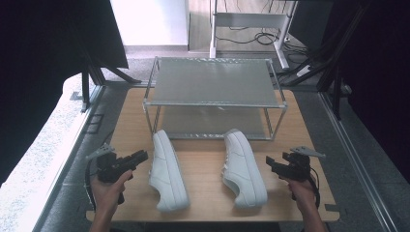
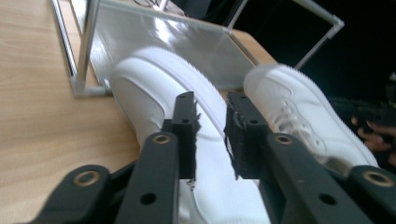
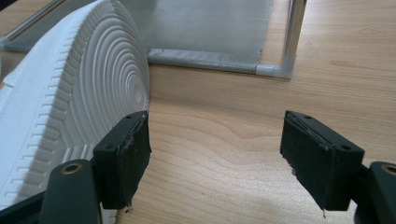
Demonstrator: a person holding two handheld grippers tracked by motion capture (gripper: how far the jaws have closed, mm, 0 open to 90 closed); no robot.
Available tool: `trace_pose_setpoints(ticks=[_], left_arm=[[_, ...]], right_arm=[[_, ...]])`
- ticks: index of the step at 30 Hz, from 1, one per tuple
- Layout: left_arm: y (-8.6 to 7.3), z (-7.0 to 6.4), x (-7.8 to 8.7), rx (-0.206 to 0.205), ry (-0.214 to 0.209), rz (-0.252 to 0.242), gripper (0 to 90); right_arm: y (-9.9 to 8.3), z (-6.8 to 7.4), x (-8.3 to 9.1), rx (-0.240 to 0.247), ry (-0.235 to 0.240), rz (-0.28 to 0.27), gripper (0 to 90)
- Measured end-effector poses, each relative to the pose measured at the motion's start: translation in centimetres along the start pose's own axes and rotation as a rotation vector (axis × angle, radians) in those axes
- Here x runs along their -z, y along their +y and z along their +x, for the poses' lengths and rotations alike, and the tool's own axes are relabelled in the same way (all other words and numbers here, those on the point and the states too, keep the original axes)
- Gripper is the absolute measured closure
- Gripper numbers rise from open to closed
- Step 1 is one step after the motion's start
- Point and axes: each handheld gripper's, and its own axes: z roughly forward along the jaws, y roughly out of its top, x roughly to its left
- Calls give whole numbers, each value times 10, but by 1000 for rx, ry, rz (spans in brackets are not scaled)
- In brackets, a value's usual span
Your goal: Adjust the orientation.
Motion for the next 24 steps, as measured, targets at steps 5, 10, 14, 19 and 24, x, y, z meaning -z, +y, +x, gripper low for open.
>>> trace_pose_setpoints(ticks=[5, 10, 14, 19, 24], left_arm=[[-15, 1, 8, 4, 16, 33, 846], [-36, 7, 13, 13, 48, 91, 858], [-53, 7, 10, 36, 35, 126, 861], [-62, -2, 7, 28, 26, 147, 852], [-73, -12, 0, 35, 16, 160, 858]], right_arm=[[0, 2, 0, -3, -6, -4, 251], [-2, 3, -1, -9, -20, 6, 254], [-5, 2, -5, -17, -29, 23, 254], [-6, 1, -4, -26, -34, 29, 255], [-7, -1, -3, -30, -38, 23, 256]])
